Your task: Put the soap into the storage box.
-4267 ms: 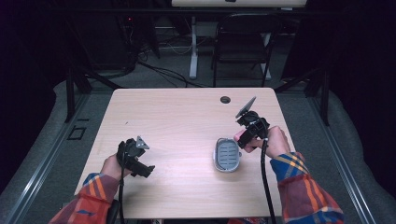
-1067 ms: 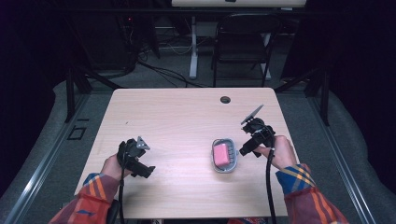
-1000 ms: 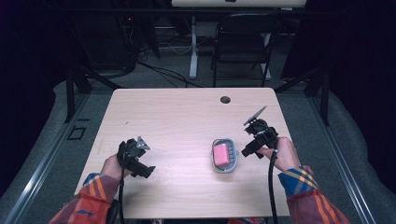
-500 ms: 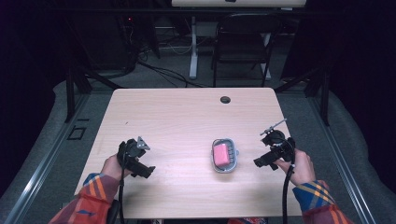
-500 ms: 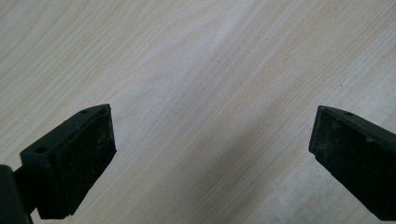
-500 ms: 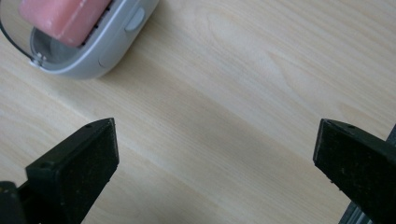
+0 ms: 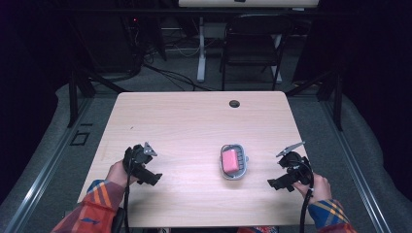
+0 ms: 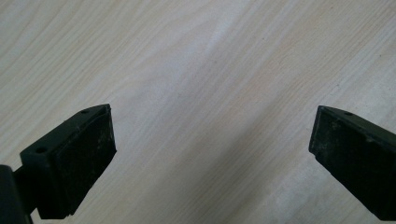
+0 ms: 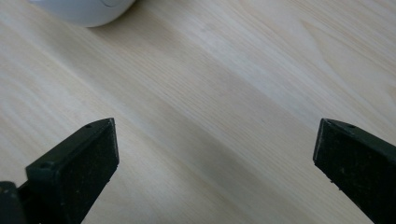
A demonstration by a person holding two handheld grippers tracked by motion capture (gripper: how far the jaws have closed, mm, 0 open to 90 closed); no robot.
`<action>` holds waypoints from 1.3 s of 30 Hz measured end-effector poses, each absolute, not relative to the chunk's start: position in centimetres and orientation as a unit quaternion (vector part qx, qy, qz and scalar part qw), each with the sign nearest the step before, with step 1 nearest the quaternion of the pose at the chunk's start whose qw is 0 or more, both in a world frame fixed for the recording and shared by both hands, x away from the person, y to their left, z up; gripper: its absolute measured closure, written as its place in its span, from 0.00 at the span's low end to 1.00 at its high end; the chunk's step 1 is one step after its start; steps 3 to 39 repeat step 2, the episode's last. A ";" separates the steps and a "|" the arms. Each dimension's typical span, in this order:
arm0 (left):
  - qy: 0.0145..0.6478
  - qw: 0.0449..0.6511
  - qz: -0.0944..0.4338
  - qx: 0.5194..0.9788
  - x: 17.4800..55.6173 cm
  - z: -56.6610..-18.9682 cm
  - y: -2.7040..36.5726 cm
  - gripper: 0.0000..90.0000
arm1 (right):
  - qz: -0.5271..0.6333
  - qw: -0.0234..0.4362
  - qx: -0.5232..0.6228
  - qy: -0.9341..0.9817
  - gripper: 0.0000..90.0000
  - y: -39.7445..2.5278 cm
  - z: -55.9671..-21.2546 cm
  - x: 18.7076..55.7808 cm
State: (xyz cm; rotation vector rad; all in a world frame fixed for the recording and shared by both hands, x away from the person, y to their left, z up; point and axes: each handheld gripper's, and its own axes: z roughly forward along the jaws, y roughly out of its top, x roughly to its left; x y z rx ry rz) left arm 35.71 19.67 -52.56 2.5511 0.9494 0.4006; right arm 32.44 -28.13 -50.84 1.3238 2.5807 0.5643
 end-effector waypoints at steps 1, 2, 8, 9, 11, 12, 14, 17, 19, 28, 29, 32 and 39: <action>0.340 0.194 0.139 0.910 35.7 -52.6 19.7 0.00 | 0.185 0.093 0.444 0.872 0.00 -28.0 -50.9 32.5; 0.341 0.196 0.135 0.909 35.7 -52.6 19.7 0.00 | 0.181 0.087 0.444 0.873 0.00 -27.9 -51.1 32.7; 0.341 0.196 0.135 0.909 35.7 -52.6 19.7 0.00 | 0.181 0.087 0.444 0.873 0.00 -27.9 -51.1 32.7; 0.341 0.196 0.135 0.909 35.7 -52.6 19.7 0.00 | 0.181 0.087 0.444 0.873 0.00 -27.9 -51.1 32.7; 0.341 0.196 0.135 0.909 35.7 -52.6 19.7 0.00 | 0.181 0.087 0.444 0.873 0.00 -27.9 -51.1 32.7; 0.341 0.196 0.135 0.909 35.7 -52.6 19.7 0.00 | 0.181 0.087 0.444 0.873 0.00 -27.9 -51.1 32.7; 0.341 0.196 0.135 0.909 35.7 -52.6 19.7 0.00 | 0.181 0.087 0.444 0.873 0.00 -27.9 -51.1 32.7; 0.341 0.196 0.135 0.909 35.7 -52.6 19.7 0.00 | 0.181 0.087 0.444 0.873 0.00 -27.9 -51.1 32.7; 0.341 0.196 0.135 0.909 35.7 -52.6 19.7 0.00 | 0.181 0.087 0.444 0.873 0.00 -27.9 -51.1 32.7; 0.341 0.196 0.135 0.909 35.7 -52.6 19.7 0.00 | 0.181 0.087 0.444 0.873 0.00 -27.9 -51.1 32.7; 0.341 0.196 0.135 0.909 35.7 -52.6 19.7 0.00 | 0.181 0.087 0.444 0.873 0.00 -27.9 -51.1 32.7; 0.341 0.196 0.135 0.909 35.7 -52.6 19.7 0.00 | 0.181 0.087 0.444 0.873 0.00 -27.9 -51.1 32.7; 0.341 0.196 0.135 0.909 35.7 -52.6 19.7 0.00 | 0.181 0.087 0.444 0.873 0.00 -27.9 -51.1 32.7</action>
